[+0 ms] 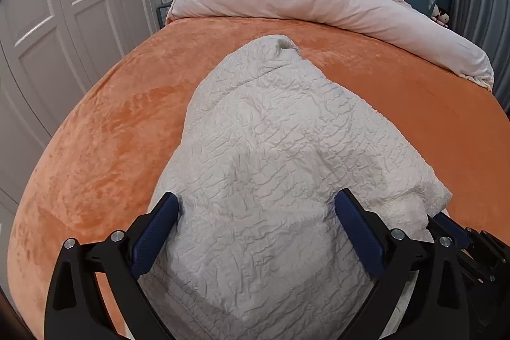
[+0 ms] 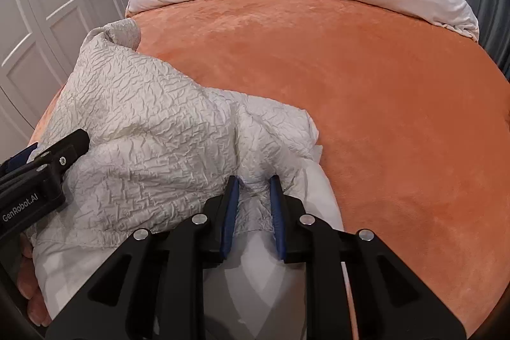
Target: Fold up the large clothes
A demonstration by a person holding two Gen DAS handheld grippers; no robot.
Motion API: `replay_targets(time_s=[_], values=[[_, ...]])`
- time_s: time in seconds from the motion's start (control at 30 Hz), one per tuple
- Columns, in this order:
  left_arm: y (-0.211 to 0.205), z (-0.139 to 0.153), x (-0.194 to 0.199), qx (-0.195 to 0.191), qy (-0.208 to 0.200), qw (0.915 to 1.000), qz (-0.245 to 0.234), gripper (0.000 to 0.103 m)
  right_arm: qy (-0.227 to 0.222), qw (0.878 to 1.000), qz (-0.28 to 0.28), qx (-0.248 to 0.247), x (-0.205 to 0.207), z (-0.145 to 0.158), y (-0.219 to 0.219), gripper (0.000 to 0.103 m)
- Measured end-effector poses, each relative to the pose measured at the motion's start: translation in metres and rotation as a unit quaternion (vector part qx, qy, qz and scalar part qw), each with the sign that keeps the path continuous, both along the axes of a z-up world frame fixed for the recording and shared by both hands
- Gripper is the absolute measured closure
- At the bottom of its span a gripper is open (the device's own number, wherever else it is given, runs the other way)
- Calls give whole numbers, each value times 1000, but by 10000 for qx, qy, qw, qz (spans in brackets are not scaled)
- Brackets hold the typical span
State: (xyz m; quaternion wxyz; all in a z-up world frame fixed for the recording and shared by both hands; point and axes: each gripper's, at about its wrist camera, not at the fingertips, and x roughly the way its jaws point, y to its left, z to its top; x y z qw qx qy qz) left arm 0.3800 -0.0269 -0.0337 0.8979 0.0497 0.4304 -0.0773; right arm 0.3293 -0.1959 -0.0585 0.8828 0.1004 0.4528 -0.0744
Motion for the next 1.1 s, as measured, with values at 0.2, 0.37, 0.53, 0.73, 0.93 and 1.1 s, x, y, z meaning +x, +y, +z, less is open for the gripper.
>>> replay_targets(time_s=[0.2, 0.37, 0.53, 0.73, 0.93, 1.1], values=[[-5, -8, -1, 45, -172, 9998, -15, 5, -157, 9998, 5, 86, -6, -11, -2, 85], [-9, -13, -3, 151, -269, 9995, -22, 5, -180, 9998, 25, 68, -6, -16, -3, 85], [-11, -12, -4, 224, -285, 9993, -6, 5, -37, 9998, 131, -159, -4, -10, 2, 84], [18, 32, -51, -51, -164, 9998, 46, 6, -249, 9987, 201, 400, -58, 61, 3, 78], [54, 28, -128, 218, 199, 9996, 24, 6, 637, 9942, 843, 208, -126, 19, 27, 71], [81, 8, -159, 449, 362, 9980, 240, 5, 767, 9962, 165, 367, -168, 12, 2, 69]])
